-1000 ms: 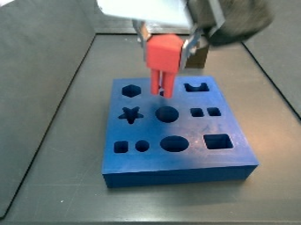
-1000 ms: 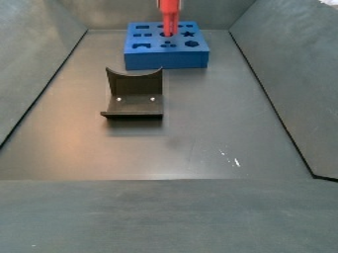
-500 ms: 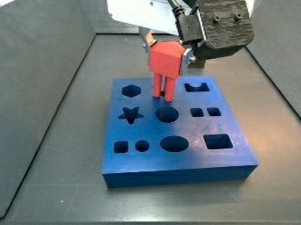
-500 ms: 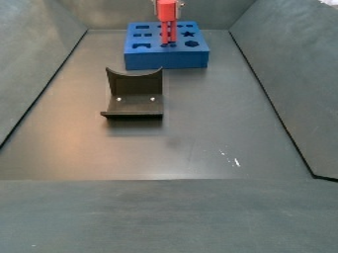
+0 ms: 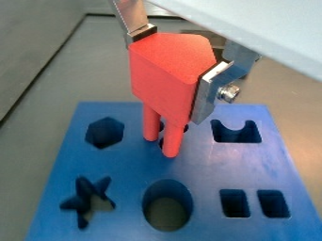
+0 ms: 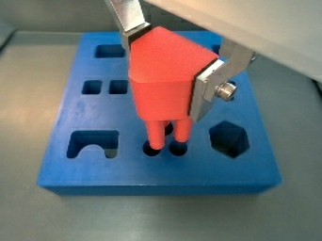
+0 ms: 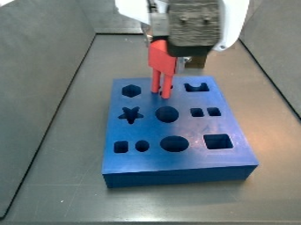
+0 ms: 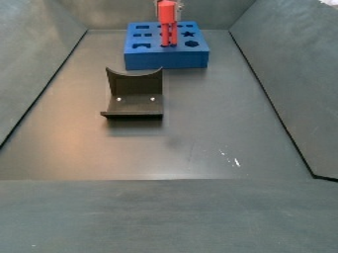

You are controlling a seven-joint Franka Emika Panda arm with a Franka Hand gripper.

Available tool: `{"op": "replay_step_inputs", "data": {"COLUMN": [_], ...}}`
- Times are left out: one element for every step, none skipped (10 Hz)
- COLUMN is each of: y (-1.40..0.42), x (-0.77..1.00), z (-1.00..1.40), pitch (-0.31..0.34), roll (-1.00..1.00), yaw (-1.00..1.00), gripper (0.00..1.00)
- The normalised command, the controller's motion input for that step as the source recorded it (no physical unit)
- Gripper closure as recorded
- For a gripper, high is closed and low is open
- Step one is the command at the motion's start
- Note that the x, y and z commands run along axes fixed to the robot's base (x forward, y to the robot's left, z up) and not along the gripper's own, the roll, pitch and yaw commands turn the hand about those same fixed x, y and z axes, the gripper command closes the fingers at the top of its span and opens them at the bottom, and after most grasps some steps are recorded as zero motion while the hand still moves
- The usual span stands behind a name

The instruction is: Insert the 3 prong object.

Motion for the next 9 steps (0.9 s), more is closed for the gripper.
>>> {"op": "replay_step_inputs", "data": {"y": [0.08,0.05,0.0,0.03,0.02,0.02,0.09,0.11,0.07], "x": [0.0,0.0,0.0,0.0,0.0,0.0,0.0,0.01,0.05], "z": [-0.31,-0.3,-0.29,-0.28,-0.27,-0.22,-0.19,-0.27,-0.37], "pitch": [0.18,0.177,0.171,0.139,0.056,0.0,0.0,0.0,0.0], "roll": [0.0,0.0,0.0,-0.04,-0.06,-0.02,0.01,0.01,0.0], "yaw": [-0.9,-0.92,-0.96,-0.89,-0.41,-0.19,-0.13,0.0,0.05], "gripper": [1.0,1.0,1.0,1.0,1.0,1.0,1.0,1.0,1.0]}}
